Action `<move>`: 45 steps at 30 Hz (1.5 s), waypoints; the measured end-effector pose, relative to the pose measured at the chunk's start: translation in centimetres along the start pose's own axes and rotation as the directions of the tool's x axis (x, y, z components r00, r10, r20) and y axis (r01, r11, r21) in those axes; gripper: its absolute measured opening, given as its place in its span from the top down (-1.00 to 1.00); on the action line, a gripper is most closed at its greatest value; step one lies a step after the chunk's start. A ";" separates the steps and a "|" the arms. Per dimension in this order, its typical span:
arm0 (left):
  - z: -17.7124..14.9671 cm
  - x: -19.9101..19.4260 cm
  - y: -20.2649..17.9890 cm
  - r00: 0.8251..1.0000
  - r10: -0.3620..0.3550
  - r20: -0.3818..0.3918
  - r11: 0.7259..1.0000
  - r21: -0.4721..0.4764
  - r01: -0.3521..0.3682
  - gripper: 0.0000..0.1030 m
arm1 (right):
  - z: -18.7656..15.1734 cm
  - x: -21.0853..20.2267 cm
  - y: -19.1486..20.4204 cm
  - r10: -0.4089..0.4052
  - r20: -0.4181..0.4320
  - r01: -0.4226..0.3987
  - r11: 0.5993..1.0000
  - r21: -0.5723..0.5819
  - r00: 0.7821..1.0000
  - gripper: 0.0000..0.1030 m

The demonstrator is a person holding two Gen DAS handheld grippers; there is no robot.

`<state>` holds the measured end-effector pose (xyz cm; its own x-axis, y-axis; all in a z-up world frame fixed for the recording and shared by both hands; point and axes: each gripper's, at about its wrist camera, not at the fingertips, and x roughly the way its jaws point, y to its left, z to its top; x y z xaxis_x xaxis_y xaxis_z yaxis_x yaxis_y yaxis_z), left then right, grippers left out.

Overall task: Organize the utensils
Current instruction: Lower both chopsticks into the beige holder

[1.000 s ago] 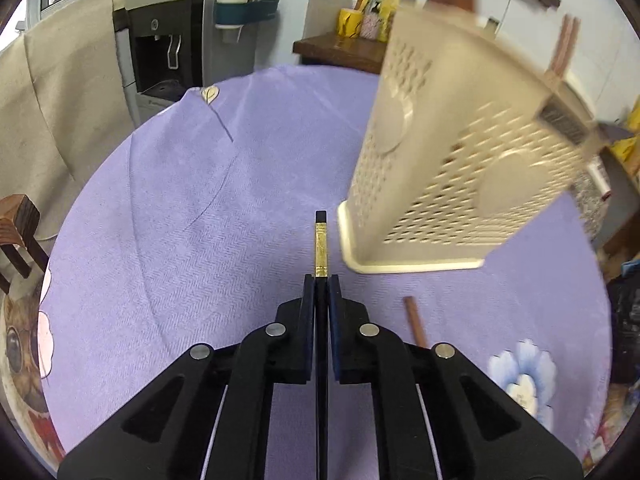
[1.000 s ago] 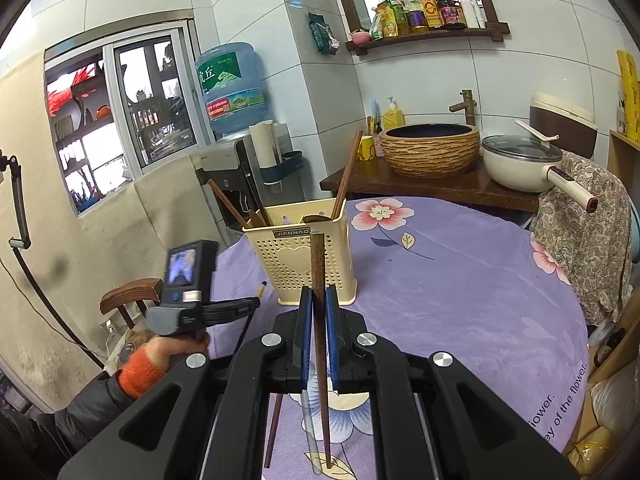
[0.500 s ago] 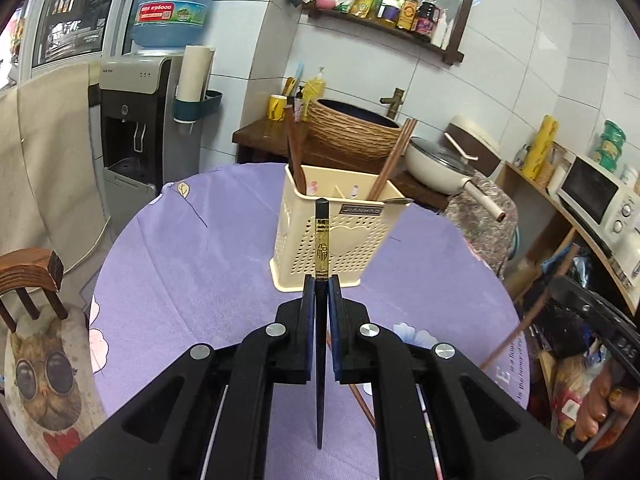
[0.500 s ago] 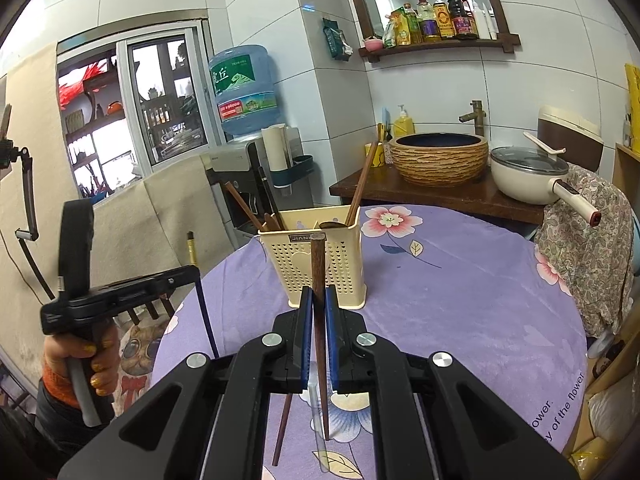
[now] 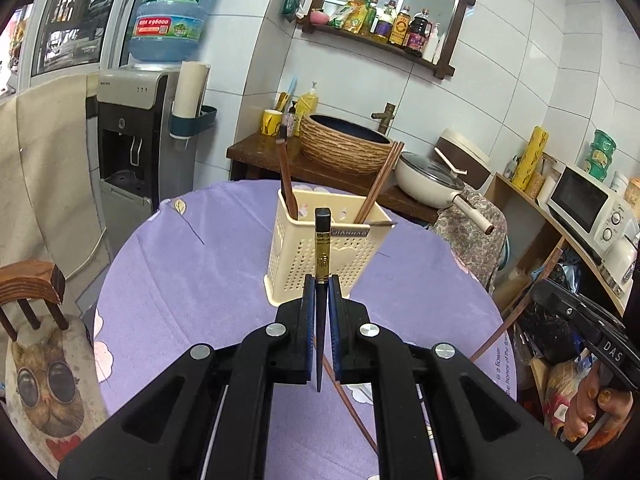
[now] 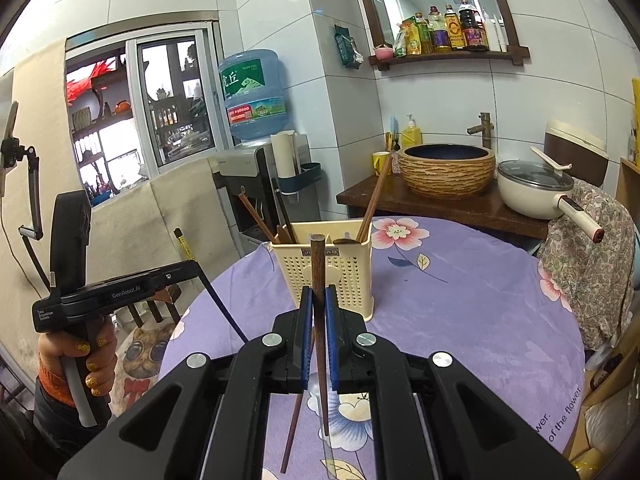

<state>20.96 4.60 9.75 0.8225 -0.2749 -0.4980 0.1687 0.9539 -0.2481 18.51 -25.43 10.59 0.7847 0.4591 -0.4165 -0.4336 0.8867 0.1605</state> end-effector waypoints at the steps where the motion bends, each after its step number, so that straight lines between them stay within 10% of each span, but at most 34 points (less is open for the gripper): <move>1: 0.3 -0.1 -0.1 1.000 -0.003 0.003 1.000 0.003 0.003 0.87 | 0.3 0.1 0.1 0.002 0.003 -0.002 1.000 -0.003 1.000 0.87; 23: 19.1 2.0 -3.5 0.985 0.079 0.155 0.997 -0.012 -0.078 0.87 | 17.5 5.5 2.3 -0.094 0.254 0.108 0.993 -0.043 0.963 0.87; 45: 9.4 14.6 -0.2 0.982 0.181 -0.056 0.983 -0.010 -0.182 0.87 | 9.0 16.7 -1.6 -0.140 0.026 0.140 0.990 0.015 0.990 0.86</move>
<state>38.04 1.57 10.35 0.8075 -0.1040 -0.5807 0.0111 0.9868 -0.1613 36.31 -18.70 11.46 0.8490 0.3312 -0.4117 -0.3125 0.9430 0.1143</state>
